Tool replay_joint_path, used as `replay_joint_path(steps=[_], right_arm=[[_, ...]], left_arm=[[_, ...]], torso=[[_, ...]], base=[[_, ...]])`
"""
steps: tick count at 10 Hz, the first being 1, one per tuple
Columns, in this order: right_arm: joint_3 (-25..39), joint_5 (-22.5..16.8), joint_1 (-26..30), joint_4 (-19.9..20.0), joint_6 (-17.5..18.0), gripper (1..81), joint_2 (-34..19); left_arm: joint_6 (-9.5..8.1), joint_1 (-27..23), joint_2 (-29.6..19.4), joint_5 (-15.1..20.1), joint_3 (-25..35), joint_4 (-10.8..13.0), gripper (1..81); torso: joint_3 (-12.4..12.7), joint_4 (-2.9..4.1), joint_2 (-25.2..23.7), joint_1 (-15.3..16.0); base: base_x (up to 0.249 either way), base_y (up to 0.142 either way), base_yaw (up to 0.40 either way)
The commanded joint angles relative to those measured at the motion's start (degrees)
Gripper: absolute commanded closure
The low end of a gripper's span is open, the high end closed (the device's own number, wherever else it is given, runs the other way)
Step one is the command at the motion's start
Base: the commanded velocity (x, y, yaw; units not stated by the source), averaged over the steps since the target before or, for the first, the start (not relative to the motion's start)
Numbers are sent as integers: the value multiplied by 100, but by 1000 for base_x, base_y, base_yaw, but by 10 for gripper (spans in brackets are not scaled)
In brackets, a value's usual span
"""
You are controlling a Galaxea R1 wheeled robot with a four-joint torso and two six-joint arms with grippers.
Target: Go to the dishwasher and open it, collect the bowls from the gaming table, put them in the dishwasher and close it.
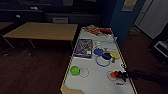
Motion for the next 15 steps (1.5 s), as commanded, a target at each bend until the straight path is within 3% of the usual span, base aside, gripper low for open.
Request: replay_joint_path(steps=[1,2,4,8,11,14,15], right_arm=[[706,-357,1312,232,19,811,-853],[1202,-495,1760,241,54,811,-1419],[2047,-1375,2351,136,36,811,-2431],[3659,-1368,2097,-375,-69,811,-4018],[4608,-1350,1578,-304,-1071,811,-5002],[5100,-1674,1342,1,-1482,811,-5676],[5215,-1623,1063,283,-1826,811,-5942]], left_arm=[[-33,51,-49,366,-2,-43,10],[-33,51,-32,366,-2,-34,10],[-33,42,4,340,24,-16,10],[-24,33,30,331,25,54,10],[-15,33,101,322,25,54,10],[-15,25,110,313,25,45,10],[-24,25,110,305,42,54,10]], torso=[[0,0,0,0],[0,0,0,0],[0,0,0,0],[0,0,0,0],[0,0,0,0],[0,0,0,0],[0,0,0,0]], base=[[0,0,0],[0,0,0],[0,0,0],[0,0,0],[0,0,0],[0,0,0],[0,0,0]])
